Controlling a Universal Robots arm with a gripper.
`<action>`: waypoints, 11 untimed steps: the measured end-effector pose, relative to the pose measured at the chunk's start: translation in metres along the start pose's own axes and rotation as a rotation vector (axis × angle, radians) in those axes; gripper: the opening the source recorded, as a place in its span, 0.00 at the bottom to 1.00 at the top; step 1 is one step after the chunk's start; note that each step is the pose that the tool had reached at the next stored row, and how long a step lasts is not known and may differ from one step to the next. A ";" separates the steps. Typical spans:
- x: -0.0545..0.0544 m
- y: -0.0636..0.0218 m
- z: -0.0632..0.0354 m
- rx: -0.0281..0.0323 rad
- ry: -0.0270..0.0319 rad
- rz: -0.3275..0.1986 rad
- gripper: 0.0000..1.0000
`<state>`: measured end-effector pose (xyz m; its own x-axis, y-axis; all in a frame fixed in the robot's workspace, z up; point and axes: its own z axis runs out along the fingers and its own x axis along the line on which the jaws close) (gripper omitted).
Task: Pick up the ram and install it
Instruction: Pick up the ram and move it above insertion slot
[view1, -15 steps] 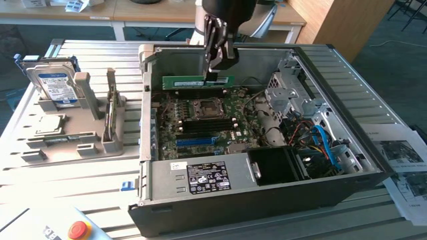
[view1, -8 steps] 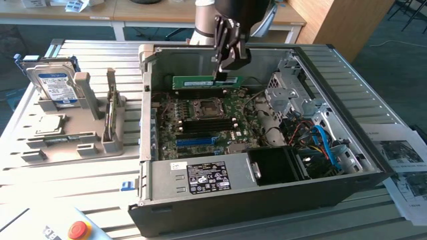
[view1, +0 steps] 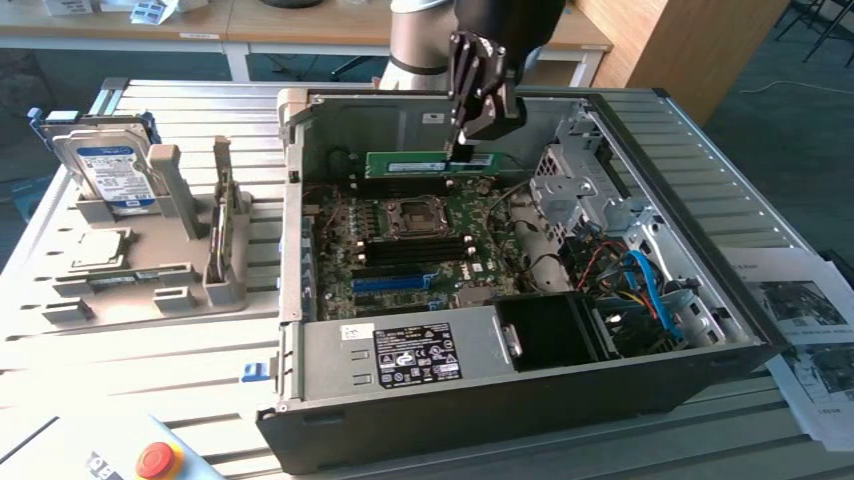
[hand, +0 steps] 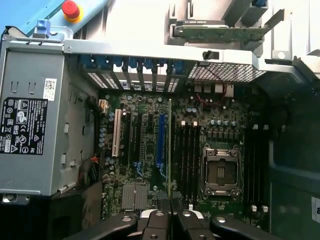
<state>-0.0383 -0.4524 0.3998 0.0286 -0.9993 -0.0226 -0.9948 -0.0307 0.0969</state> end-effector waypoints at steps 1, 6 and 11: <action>0.000 -0.0021 -0.0002 -0.0002 0.0000 0.000 0.12; 0.000 -0.0050 -0.0005 -0.0003 -0.0001 0.000 0.12; 0.000 -0.0051 -0.0004 0.0166 0.0009 -0.005 0.12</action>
<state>-0.0332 -0.4524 0.3998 0.0338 -0.9992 -0.0222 -0.9961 -0.0355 0.0802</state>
